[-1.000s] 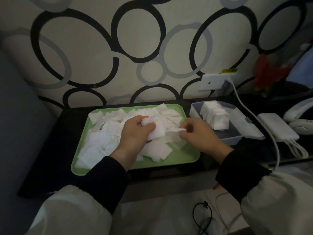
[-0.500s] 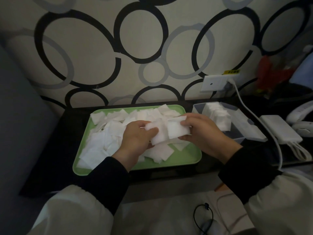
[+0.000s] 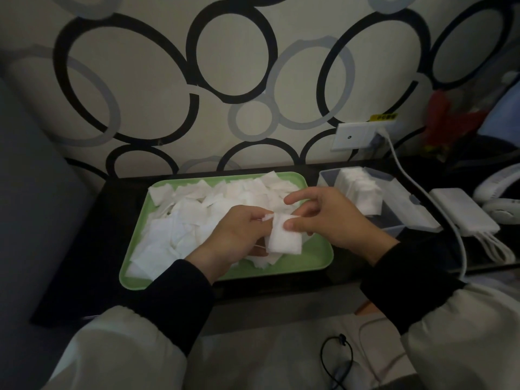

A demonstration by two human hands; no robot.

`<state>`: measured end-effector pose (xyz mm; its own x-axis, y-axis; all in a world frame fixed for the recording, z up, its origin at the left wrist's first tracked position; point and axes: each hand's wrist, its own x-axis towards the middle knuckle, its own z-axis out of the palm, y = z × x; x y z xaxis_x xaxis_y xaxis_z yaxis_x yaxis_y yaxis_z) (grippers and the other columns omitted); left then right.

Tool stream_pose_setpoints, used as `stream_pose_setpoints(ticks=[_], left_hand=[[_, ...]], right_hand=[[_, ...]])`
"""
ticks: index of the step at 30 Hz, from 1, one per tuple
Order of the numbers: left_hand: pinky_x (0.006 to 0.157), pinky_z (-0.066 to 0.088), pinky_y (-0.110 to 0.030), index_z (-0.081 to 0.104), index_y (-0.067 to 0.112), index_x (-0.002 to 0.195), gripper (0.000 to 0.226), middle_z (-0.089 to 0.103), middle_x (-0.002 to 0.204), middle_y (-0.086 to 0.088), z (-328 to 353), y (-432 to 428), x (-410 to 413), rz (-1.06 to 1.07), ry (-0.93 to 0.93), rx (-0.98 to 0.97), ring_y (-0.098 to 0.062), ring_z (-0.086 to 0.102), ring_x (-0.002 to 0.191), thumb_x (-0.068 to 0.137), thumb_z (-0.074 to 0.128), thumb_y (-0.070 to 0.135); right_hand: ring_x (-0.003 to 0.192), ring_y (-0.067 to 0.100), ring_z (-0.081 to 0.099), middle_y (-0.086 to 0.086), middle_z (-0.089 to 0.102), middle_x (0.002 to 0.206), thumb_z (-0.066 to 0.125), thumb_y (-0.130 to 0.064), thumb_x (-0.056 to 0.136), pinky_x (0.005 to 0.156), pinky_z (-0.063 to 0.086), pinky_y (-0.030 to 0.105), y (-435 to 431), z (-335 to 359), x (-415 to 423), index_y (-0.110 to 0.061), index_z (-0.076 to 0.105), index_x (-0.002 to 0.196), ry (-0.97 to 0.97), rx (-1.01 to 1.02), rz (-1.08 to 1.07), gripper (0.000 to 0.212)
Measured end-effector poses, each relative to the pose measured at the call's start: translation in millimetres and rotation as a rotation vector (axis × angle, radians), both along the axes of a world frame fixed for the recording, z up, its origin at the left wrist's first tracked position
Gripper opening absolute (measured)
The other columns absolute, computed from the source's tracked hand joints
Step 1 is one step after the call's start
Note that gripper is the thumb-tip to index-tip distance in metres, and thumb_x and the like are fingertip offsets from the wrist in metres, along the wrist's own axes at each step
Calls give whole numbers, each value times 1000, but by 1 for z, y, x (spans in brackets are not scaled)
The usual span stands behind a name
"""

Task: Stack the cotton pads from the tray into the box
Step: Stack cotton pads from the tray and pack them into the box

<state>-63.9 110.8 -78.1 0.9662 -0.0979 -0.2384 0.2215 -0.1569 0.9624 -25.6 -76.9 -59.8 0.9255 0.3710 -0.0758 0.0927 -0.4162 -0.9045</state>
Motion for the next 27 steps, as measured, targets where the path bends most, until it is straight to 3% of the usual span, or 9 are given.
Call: stream_pose_setpoints(ticks=[5,8,10,13,16,19,22,25,27], left_hand=[[65,60,-30,71,23,96,21,71,81,-1,3,-1,-2,-30,16,40,-15,69,70,103,51,20],[64,60,-32,71,18,95,31,72,77,-1,6,-3,-2,-3,87,-17,-18,72,70,102,51,40],[66,59,-32,72,18,98,34,76,88,-4,5,-2,-2,-33,78,-6,-23,74,80,97,56,48],[70,60,-32,73,18,101,18,77,94,-4,3,-2,-3,-53,7,11,-23,74,89,92,69,33],[64,58,-28,70,20,96,5,74,89,1,2,2,1,104,-23,-25,-18,70,86,96,65,19],[61,58,-26,69,20,96,7,69,97,-2,4,16,7,285,-52,-62,-19,67,91,98,62,19],[64,57,-27,66,23,93,12,67,106,-6,5,34,13,414,-78,-79,-23,66,99,101,57,25],[65,58,-29,66,19,87,21,65,106,-10,8,49,15,490,-98,-70,-26,64,100,102,53,23],[66,59,-29,66,18,85,22,65,106,-11,7,55,14,495,-102,-55,-27,64,101,102,53,21]], right_hand=[[75,19,73,5,76,79,91,-21,66,71,61,32,-1,-1,2,-21,68,109,-69,-93,2,49],[71,14,72,4,75,77,92,-25,64,70,60,28,-1,-2,3,-25,67,107,-119,-142,-19,50],[67,12,70,3,74,75,92,-26,63,67,58,27,0,-5,5,-25,67,105,-134,-142,-31,48],[62,11,69,3,72,70,90,-29,67,64,56,27,1,-12,7,-23,67,99,-156,-136,-64,40],[59,6,67,0,71,67,78,-29,83,61,53,27,5,-19,11,-22,65,96,-183,-163,-164,20],[66,5,66,-7,69,81,66,-22,92,66,51,22,11,-25,16,-25,66,94,-225,-171,-234,3],[78,6,62,-12,64,101,64,-20,93,71,49,14,22,-32,20,-28,67,104,-287,-214,-183,14],[82,7,60,-6,59,111,63,-15,94,82,51,25,38,-37,27,-27,64,118,-303,-202,-176,28],[86,8,57,-4,56,115,58,-12,96,84,48,25,47,-39,34,-26,62,124,-285,-221,-184,31]])
